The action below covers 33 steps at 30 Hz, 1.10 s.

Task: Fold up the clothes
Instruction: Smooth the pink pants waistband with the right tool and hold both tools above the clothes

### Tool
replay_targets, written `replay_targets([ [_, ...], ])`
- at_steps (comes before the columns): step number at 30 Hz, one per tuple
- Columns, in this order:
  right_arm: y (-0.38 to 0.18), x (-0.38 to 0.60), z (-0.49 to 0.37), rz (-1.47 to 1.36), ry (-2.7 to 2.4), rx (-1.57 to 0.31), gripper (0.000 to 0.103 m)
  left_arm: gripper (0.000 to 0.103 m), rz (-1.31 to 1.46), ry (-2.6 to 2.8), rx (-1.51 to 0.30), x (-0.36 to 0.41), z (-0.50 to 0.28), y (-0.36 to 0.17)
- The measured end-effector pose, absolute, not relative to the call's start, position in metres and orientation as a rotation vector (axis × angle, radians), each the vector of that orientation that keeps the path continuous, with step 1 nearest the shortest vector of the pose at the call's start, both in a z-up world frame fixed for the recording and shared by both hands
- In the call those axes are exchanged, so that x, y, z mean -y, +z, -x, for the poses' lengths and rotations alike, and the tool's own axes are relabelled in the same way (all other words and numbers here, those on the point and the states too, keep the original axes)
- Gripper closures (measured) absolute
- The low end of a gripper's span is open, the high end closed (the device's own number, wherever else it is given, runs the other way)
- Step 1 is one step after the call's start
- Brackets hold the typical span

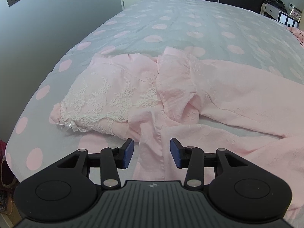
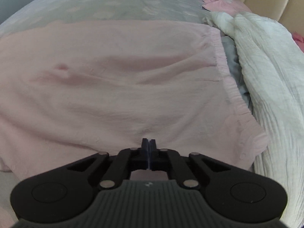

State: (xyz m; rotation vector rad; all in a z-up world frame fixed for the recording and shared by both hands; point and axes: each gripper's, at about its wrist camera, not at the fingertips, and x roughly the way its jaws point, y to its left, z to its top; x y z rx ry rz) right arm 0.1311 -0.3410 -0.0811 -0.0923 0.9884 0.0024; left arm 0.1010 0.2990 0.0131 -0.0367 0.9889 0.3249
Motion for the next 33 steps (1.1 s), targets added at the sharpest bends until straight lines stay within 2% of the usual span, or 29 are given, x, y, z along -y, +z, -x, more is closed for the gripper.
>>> replay_targets([
  [4,-0.067,0.355,-0.124,0.061,-0.025,-0.932,0.101,0.063,0.008,0.320,-1.004,-0.295,-0.099,0.011],
  [6,-0.062,0.364,-0.122,0.034,-0.024,-0.908,0.091,0.063,-0.013,0.304,-1.005,-0.291,-0.098,0.012],
  [7,-0.059,0.371,-0.121,0.018,-0.041,-0.898,0.075,0.063,-0.028,0.288,-1.004,-0.288,-0.096,0.012],
  [8,-0.054,0.378,-0.120,0.003,-0.070,-0.878,0.068,0.063,-0.044,0.271,-1.002,-0.285,-0.095,0.013],
  [17,-0.043,0.447,-0.109,-0.039,-0.202,-0.831,0.068,0.062,-0.155,0.177,-1.013,-0.255,-0.089,0.013],
  [27,-0.044,0.456,-0.181,-0.056,-0.080,-0.824,0.068,0.062,-0.144,0.206,-1.031,-0.240,-0.119,0.017],
  [28,-0.048,0.459,-0.188,-0.064,-0.079,-0.831,0.067,0.062,-0.149,0.206,-1.036,-0.238,-0.122,0.016],
  [31,-0.058,0.464,-0.207,-0.079,-0.064,-0.843,0.051,0.062,-0.165,0.207,-1.051,-0.230,-0.132,0.014],
  [33,-0.065,0.467,-0.217,-0.109,-0.054,-0.853,0.048,0.062,-0.175,0.207,-1.061,-0.225,-0.138,0.012],
])
